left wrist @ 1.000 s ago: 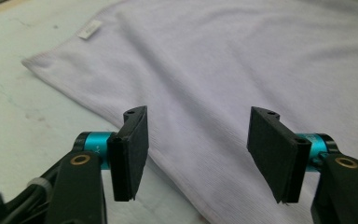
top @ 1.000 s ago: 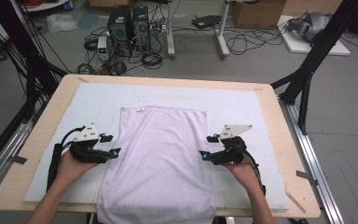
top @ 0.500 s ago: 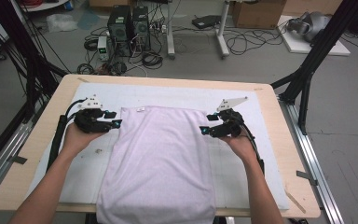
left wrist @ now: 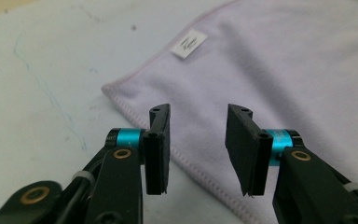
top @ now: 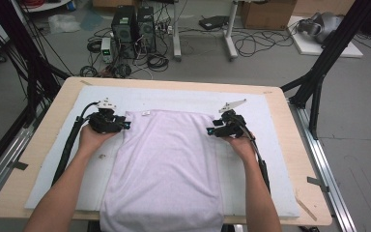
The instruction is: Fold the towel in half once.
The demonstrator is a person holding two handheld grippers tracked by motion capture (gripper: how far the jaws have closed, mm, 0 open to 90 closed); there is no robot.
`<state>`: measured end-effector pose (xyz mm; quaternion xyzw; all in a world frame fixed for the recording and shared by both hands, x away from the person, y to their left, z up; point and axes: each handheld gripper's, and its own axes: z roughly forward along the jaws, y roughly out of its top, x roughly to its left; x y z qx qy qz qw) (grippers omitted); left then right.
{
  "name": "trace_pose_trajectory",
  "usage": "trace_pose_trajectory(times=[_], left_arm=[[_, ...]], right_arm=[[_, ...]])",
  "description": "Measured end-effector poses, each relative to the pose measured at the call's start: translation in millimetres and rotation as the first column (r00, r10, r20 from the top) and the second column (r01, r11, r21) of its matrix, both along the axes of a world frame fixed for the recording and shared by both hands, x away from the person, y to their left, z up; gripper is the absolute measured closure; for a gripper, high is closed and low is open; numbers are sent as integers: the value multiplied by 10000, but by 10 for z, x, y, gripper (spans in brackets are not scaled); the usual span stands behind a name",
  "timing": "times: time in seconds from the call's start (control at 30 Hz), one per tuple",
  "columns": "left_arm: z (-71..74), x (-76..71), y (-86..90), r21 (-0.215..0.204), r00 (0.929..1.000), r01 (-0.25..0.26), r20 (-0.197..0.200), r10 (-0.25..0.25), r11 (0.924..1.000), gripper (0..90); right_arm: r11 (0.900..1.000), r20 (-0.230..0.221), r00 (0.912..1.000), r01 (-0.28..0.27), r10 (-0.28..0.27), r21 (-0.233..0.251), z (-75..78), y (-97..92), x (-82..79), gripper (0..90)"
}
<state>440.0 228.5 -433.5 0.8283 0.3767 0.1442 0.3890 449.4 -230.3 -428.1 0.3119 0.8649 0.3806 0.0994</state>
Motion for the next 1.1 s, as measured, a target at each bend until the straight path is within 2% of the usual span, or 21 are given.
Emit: trace_pose_trajectory(times=[0.1, 0.2, 0.27, 0.33, 0.4, 0.43, 0.47, 0.53, 0.63, 0.77, 0.87, 0.93, 1.0, 1.1], left_arm=[[-84, 25, -16, 234, 9995, -228, -230, 233, 9995, 590], [-88, 20, -33, 322, 9993, -366, -45, 368, 9988, 621], [-82, 11, -64, 386, 9996, -267, 9, 267, 9989, 686], [-76, -1, -100, 519, 10000, -69, 60, 66, 9986, 808], [-68, -6, -110, 523, 9999, -137, -4, 137, 9985, 849], [-66, -6, -105, 440, 9998, -191, -43, 193, 9988, 855], [-57, -6, -92, 462, 9997, -220, -69, 223, 9987, 858], [-24, -12, -61, 330, 9997, -250, -5, 251, 9991, 860], [89, -42, 6, 13, 9993, -237, 286, 237, 9997, 862], [268, -138, 115, -216, 9982, 66, 593, -53, 9997, 862], [386, -248, 154, -52, 9960, 469, 765, -463, 9989, 862], [465, -337, 155, -186, 9927, 655, 1029, -633, 9977, 862], [516, -447, 155, -337, 9885, 826, 1295, -776, 9960, 862], [515, -651, 182, -435, 9834, 1167, 1450, -1093, 9922, 862]], right_arm=[[9996, -45, 9998, 213, -213, -173, -46, 12, 23, 520], [9979, -266, 9987, 424, -437, -493, -119, 32, 43, 552], [9973, -119, 9978, 651, -655, -352, -128, 26, 28, 635], [9974, -179, 9975, 687, -690, -207, -132, 18, 26, 748], [9988, -333, 9984, 459, -465, -163, -126, 30, 25, 831], [9988, -307, 9987, 395, -404, -304, -115, 47, 15, 845], [9987, -189, 9993, 309, -317, -416, -104, 61, 11, 850], [9991, -158, 9994, 289, -294, -320, -71, 55, -5, 854], [9995, 126, 9995, 305, -304, -110, 37, -10, -38, 856], [9985, 409, 9989, 193, -213, 509, 235, -135, -131, 856], [9967, 497, 9988, -70, 29, 814, 356, -200, -244, 856], [9957, 509, 9985, -240, 195, 889, 424, -210, -333, 856], [9957, 756, 9963, -476, 416, 795, 484, -200, -438, 856], [9937, 970, 9928, -786, 707, 800, 541, -193, -637, 856]])
